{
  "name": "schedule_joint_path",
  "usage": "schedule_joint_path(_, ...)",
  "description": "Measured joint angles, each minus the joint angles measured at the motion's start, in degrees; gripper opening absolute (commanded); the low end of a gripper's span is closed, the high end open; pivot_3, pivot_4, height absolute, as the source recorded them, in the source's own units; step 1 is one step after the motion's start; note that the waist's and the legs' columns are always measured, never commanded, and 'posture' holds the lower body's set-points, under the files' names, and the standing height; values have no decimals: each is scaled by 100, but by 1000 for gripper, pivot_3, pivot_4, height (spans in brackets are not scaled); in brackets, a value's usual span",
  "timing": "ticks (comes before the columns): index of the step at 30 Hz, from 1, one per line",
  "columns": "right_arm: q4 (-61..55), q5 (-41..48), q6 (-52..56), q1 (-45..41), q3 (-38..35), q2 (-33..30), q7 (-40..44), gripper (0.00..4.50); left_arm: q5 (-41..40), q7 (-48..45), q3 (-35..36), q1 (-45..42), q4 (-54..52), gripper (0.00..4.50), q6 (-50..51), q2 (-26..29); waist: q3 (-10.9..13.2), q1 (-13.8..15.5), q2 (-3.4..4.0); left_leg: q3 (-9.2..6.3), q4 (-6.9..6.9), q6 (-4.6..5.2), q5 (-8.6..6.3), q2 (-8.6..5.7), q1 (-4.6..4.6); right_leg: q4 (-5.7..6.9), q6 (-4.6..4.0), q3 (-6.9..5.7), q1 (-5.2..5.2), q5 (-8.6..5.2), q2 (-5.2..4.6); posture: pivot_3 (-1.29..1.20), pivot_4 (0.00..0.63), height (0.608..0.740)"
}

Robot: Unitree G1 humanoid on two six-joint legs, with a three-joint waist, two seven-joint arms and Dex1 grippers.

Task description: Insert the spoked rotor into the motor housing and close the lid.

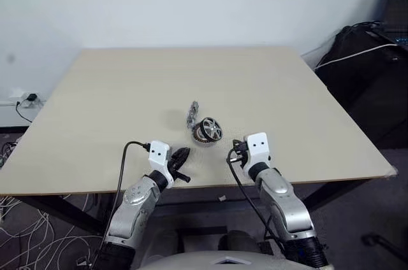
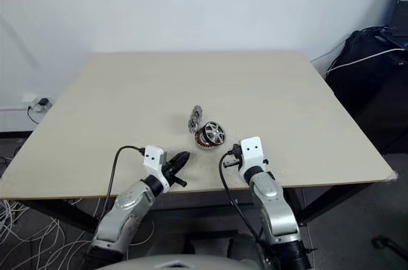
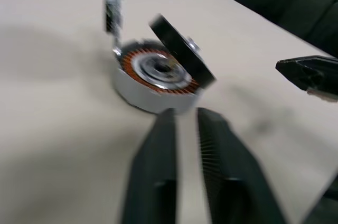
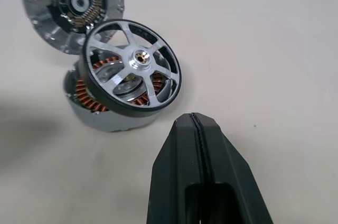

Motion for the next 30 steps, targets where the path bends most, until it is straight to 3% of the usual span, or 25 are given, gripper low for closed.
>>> schedule_joint_path(8,1079,-22,203,-862,-161,89,-75,0,599,125,-148,5,34,29,-550,-5,1,-33,5,-1,-5,2,1,2,0,2,-2,3,-2,-1,3,0,0,740)
schedule_joint_path(30,2980,-214,-114,-2003,-133,215,64,0,606,121,-105,29,69,29,-660,-154,1,-52,8,5,-2,30,17,4,4,6,2,2,3,1,33,0,0,740)
